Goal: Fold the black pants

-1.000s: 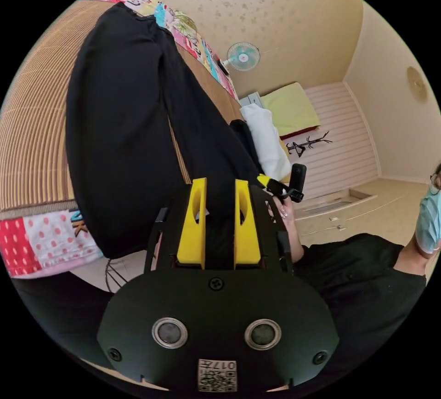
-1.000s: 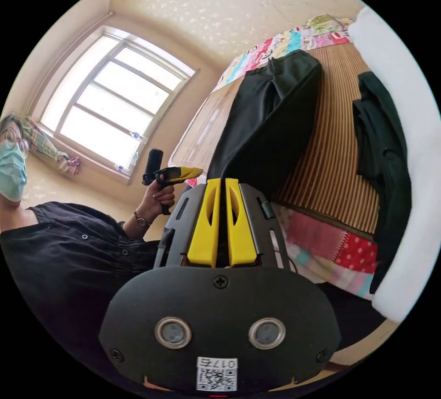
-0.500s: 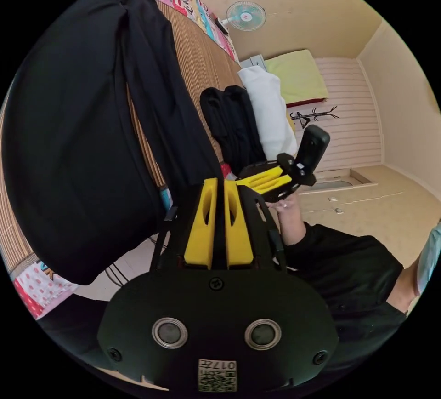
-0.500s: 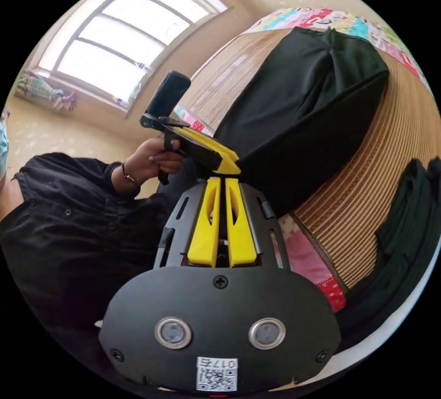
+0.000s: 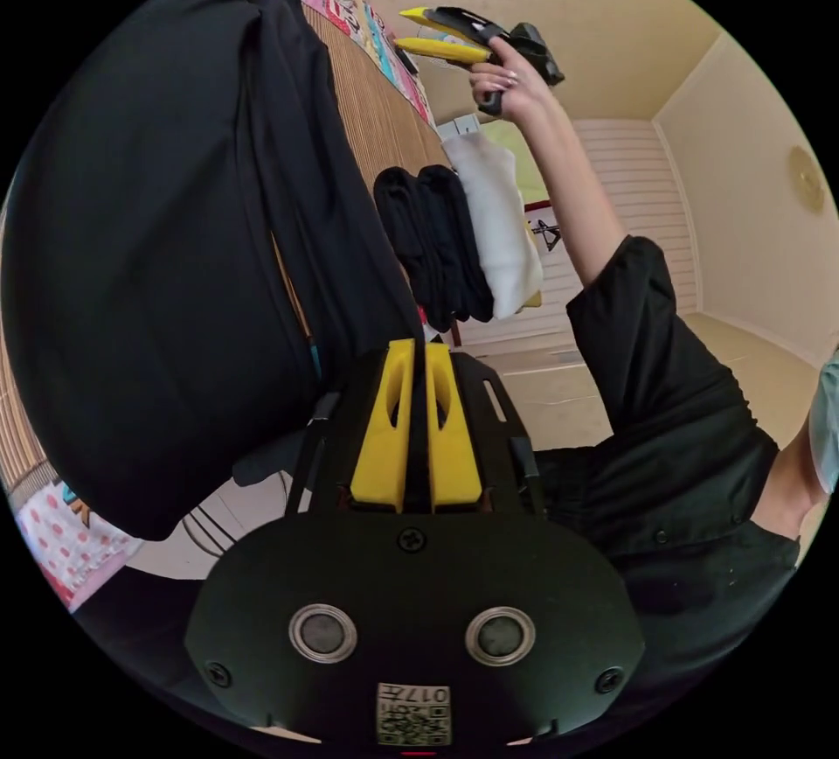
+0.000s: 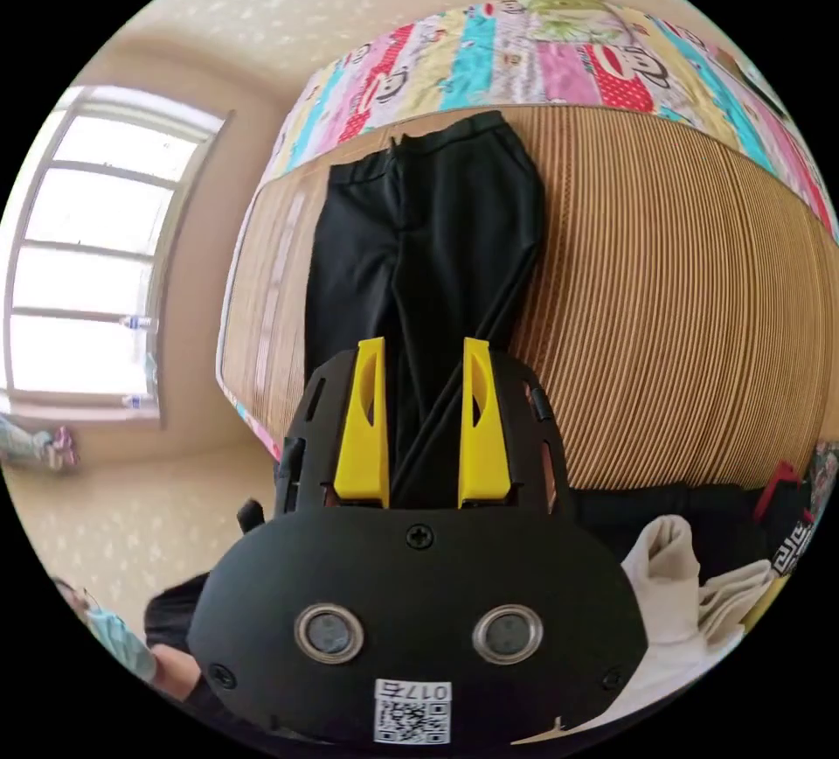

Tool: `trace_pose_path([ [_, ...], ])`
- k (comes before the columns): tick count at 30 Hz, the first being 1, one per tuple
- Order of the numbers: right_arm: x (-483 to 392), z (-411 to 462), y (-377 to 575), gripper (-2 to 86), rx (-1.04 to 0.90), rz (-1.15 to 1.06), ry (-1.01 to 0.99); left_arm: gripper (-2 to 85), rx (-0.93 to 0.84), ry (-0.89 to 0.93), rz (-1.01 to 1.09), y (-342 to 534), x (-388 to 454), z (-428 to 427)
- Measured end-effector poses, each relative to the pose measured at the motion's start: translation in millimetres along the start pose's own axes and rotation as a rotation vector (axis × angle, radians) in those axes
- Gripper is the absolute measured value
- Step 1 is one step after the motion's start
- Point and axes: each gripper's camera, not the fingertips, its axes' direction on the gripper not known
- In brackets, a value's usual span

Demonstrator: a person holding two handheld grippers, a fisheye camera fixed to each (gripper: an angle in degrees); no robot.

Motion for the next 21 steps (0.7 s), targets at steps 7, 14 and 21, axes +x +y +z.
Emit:
trace_pose_path([
  [7, 72.8, 73.7, -82.2, 13.5, 0.081, 0.184, 0.240, 0.0, 0.057, 0.011, -0.050, 16.4, 1.1, -36.2],
  [14, 93.5, 120.7, -107.9, 8.9, 0.085, 0.191, 0.174, 0.0, 0.080, 0.067, -0.076, 28.4, -8.5, -64.0],
  [21, 22.5, 112.0, -120.1, 4.0, 0.075, -0.017, 0.366, 0.1, 0.139, 0.025, -0.088, 49.6, -6.3, -66.3],
])
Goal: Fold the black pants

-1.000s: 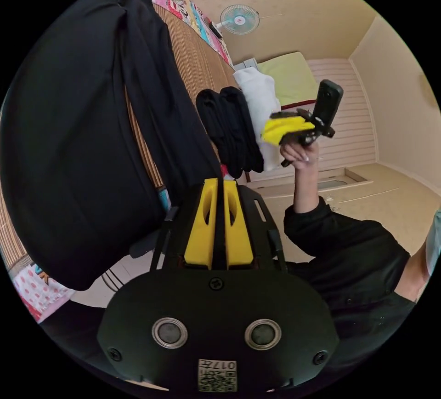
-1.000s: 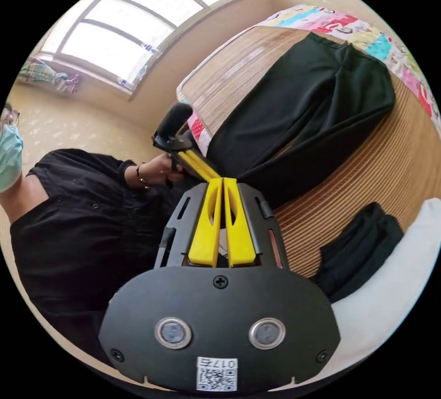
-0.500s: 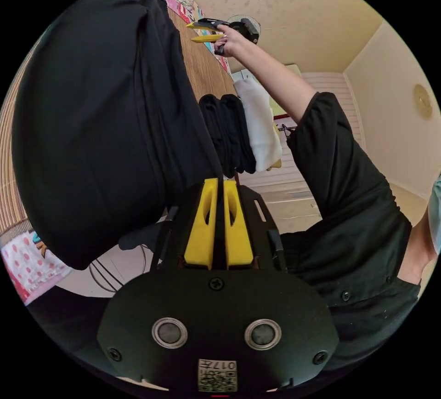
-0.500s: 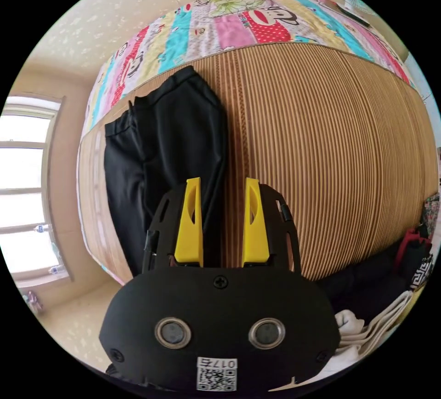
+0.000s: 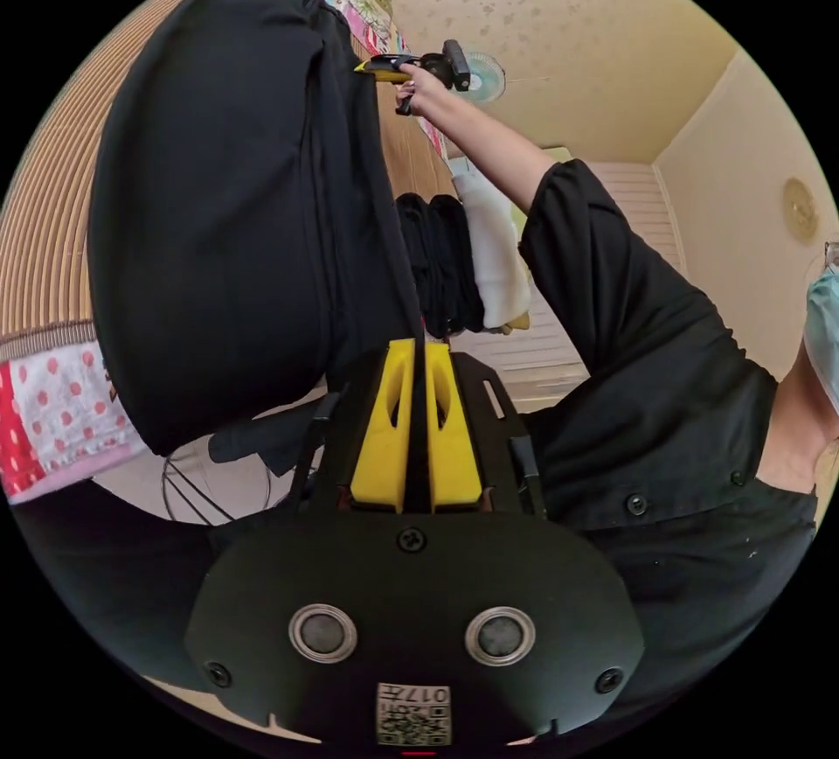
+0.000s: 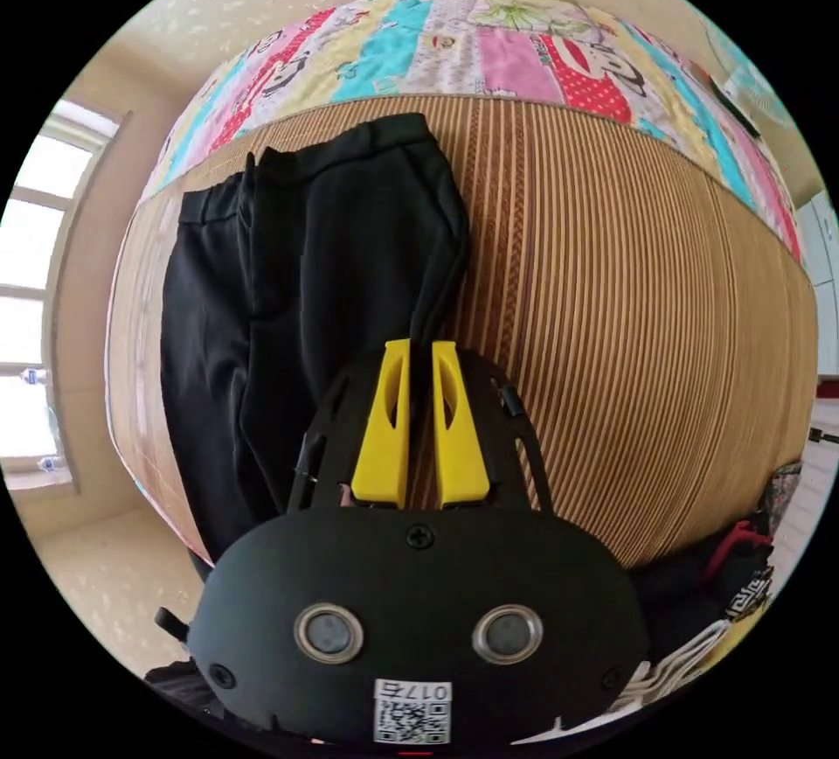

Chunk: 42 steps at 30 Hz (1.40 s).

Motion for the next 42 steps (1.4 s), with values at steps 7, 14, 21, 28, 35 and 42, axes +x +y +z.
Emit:
trace_pose_path([
  [7, -187.8, -94.3, 65.6, 2.2, 0.446, -0.375, 0.078, 0.2, -0.032, 0.065, -0.007, 30.3, -3.8, 9.7],
  [14, -275.9, -63.4, 73.4, 1.6, 0.346, -0.469, -0.325, 0.8, -0.033, -0.183, -0.047, 71.6, -1.8, -9.6],
  [21, -216.5, -36.7, 113.2, 1.6, 0.200, -0.437, -0.626, 3.6, 0.020, -0.276, -0.179, 100.9, -22.5, -25.2],
  [28, -61.5, -56.5, 273.6, 3.4, 0.159, -0.384, -0.528, 8.1, 0.156, -0.340, -0.176, 95.4, -28.9, -48.0],
  [35, 62.7, -29.3, 438.3, 9.3, 0.032, -0.049, -0.611, 8.8, 0.222, -0.346, -0.045, 49.7, -25.8, -32.9],
  [42, 87.6, -25.9, 477.3, 10.2, 0.055, 0.014, -0.767, 9.0, 0.243, -0.300, -0.187, 43.7, -31.6, -1.1],
])
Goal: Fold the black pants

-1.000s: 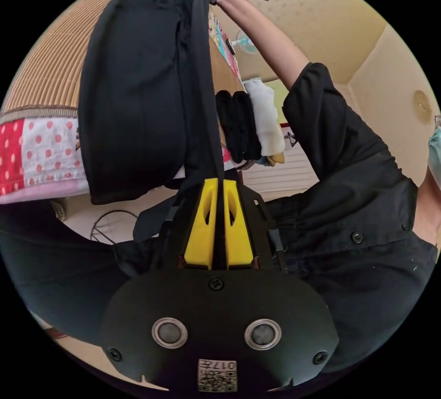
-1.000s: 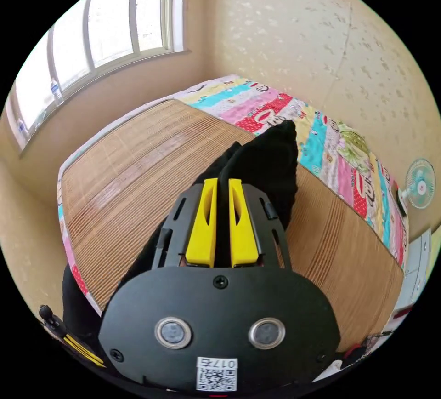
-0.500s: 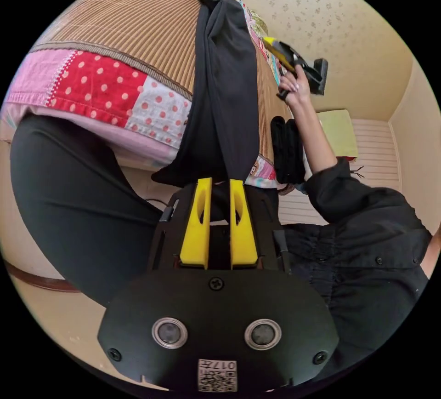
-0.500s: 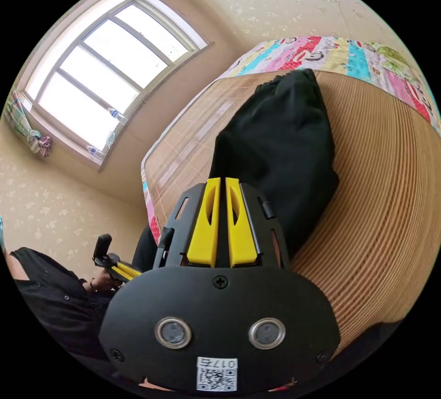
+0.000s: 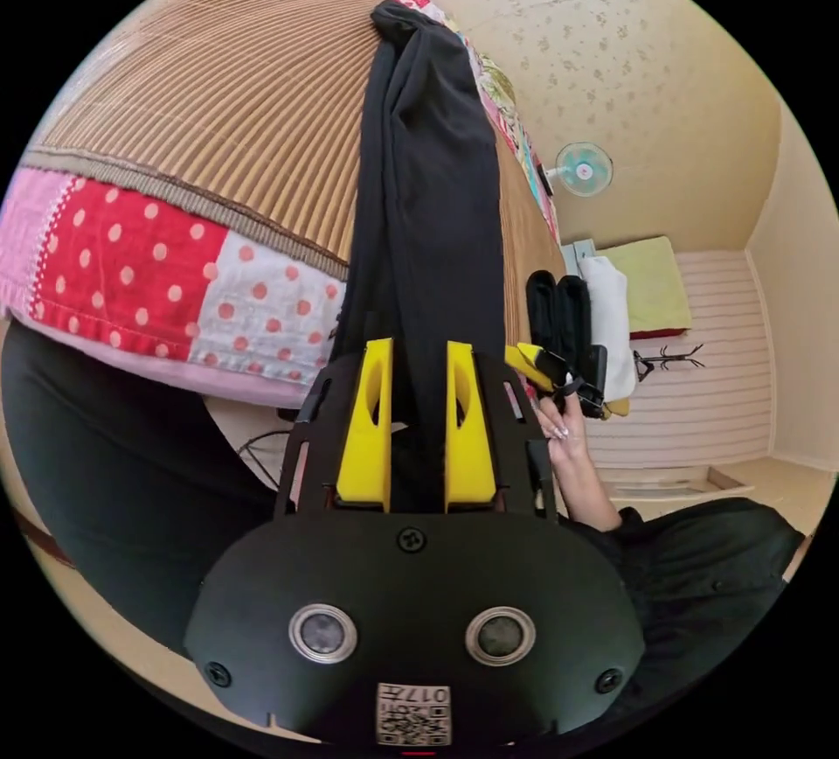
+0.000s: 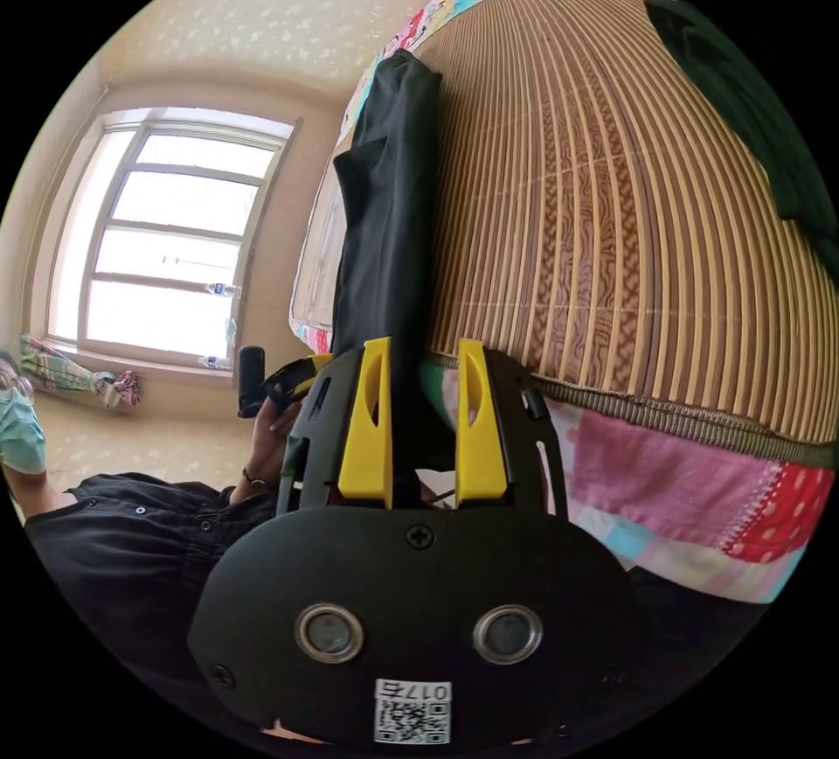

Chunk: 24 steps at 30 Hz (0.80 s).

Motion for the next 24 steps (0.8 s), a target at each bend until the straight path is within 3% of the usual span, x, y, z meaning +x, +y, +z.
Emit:
trace_pose_path([
  [4, -6.9, -0.8, -10.0, 8.4, -0.042, -0.035, 0.004, 3.9, -0.059, -0.006, 0.022, 6.8, 18.2, 12.1],
  [7, -10.5, -0.3, -12.3, 6.8, -0.073, -0.038, -0.052, 2.4, 0.030, 0.139, 0.195, 14.9, 51.6, -22.9],
  [10, -23.2, -12.3, -7.1, 4.8, -0.046, -0.108, -0.096, 1.5, 0.076, 0.001, 0.370, 28.0, 81.9, -57.8],
  [14, -24.4, -12.5, -8.5, 3.5, -0.097, -0.124, -0.058, 3.3, -0.020, -0.150, 0.077, 25.3, 17.9, -57.3],
  [19, -32.5, -19.7, -9.3, 5.1, -0.086, -0.140, -0.041, 7.8, -0.028, -0.202, 0.117, 30.6, 14.1, -53.1],
  [24, -48.4, -13.2, -5.0, 6.4, -0.084, -0.175, -0.034, 10.6, -0.008, -0.134, 0.098, 25.6, 9.6, -54.2],
])
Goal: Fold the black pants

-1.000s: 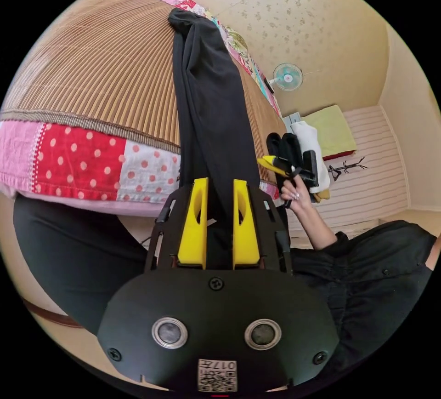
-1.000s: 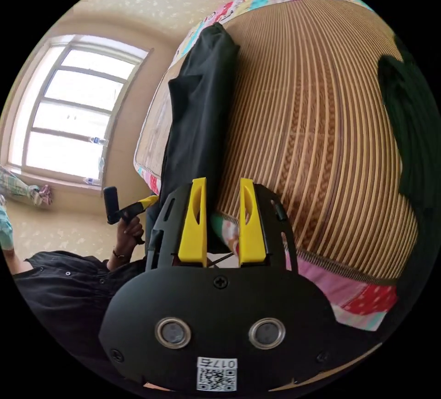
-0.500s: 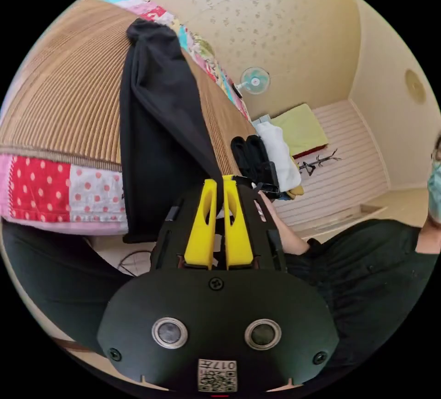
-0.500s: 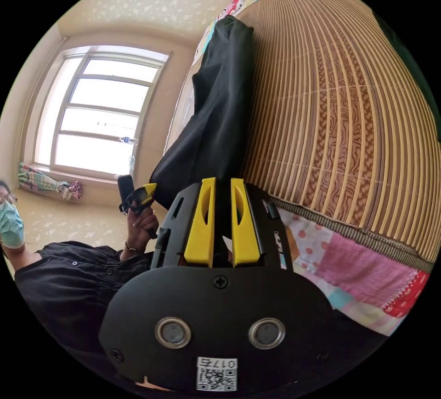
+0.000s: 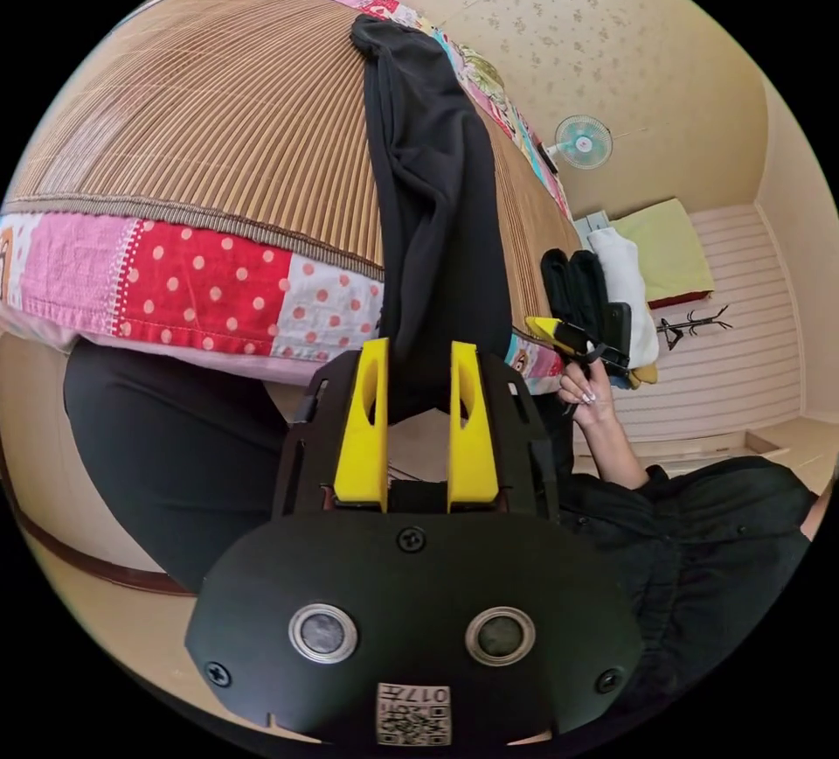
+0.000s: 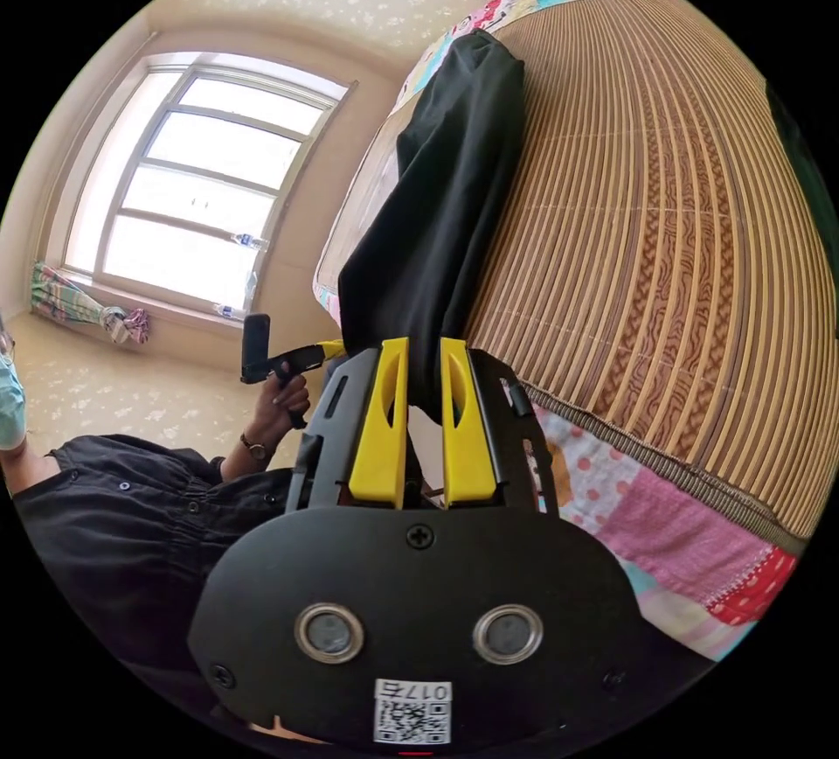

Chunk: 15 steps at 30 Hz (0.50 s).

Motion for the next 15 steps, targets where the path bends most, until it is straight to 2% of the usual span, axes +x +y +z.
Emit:
trace_pose_path([
  [6, -19.5, 31.4, -5.7, 7.2, -0.045, -0.026, 0.016, 10.2, 0.000, 0.046, -0.007, -7.9, -1.6, -0.2],
  [9, -25.8, 42.8, -3.4, 6.6, -0.037, -0.005, 0.083, 9.1, -0.015, -0.014, 0.014, -7.9, 8.8, 1.2],
  [13, -38.7, 29.0, 8.0, 8.2, 0.080, 0.051, 0.131, 8.1, -0.032, -0.077, 0.034, -8.9, 23.4, -2.8],
  [15, -41.1, 35.3, 8.0, 8.9, 0.051, 0.033, 0.166, 8.2, -0.030, -0.083, 0.048, -9.1, 26.6, -4.9],
])
